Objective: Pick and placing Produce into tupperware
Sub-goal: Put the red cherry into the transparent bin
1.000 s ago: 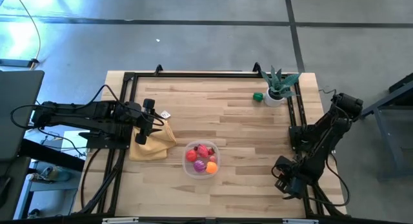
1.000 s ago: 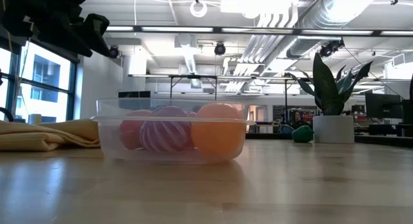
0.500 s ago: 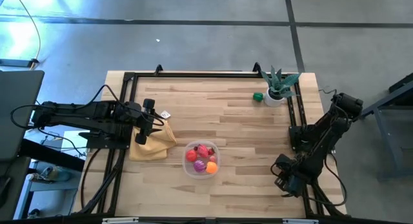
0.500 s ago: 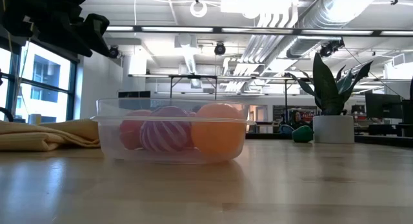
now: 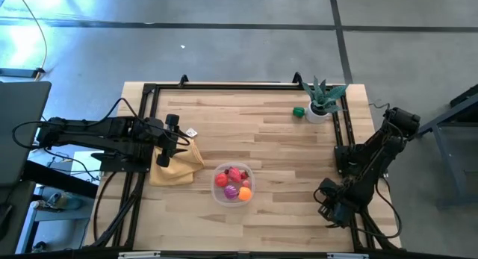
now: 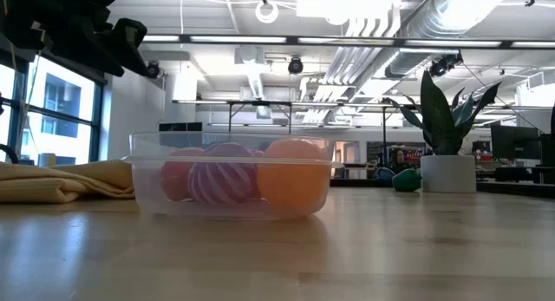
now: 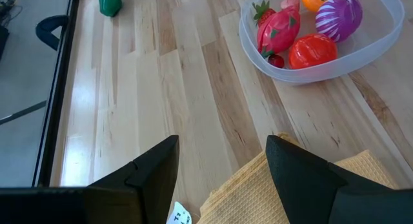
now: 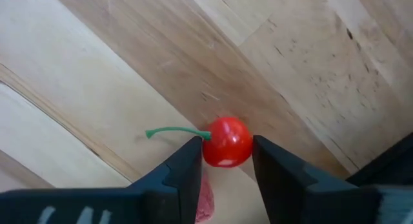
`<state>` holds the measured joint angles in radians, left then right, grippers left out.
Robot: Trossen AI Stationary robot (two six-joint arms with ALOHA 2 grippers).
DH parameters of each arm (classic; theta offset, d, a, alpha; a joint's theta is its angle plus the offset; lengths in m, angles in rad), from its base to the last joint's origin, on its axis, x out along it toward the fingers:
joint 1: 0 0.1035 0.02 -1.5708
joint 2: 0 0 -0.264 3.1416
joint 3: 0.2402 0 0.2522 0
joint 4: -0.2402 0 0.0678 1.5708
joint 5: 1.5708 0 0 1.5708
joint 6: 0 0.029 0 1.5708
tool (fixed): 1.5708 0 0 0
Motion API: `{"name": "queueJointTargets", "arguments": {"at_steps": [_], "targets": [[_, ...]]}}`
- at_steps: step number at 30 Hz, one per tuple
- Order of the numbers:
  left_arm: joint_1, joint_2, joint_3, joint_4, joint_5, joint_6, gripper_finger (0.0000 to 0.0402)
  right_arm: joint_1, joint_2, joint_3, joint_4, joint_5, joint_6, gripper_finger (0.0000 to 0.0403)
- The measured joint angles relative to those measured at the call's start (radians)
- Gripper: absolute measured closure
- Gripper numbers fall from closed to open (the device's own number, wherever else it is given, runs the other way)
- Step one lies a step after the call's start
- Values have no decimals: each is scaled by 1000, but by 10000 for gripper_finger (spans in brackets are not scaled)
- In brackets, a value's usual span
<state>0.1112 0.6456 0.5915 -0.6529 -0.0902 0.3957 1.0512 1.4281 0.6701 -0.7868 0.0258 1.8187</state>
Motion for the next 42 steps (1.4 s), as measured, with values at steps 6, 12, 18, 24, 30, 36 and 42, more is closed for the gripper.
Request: {"name": "queueJointTargets", "arguments": {"at_steps": [6,12,18,24,30,36,42], "targets": [[0,0,0,0,0,0,181,0,0,0,4,26,-2,283],[0,0,0,0,0,0,181,0,0,0,6,22,6,284],[0,0,0,0,0,0,181,0,0,0,6,19,17,284],[0,0,0,0,0,0,181,-11,0,0,5,19,16,284],[0,0,0,0,0,0,181,-31,0,0,5,19,2,284],[0,0,0,0,0,0,181,-32,0,1,5,19,-2,295],[0,0,0,0,0,0,181,-32,0,2,5,39,-5,308]]}}
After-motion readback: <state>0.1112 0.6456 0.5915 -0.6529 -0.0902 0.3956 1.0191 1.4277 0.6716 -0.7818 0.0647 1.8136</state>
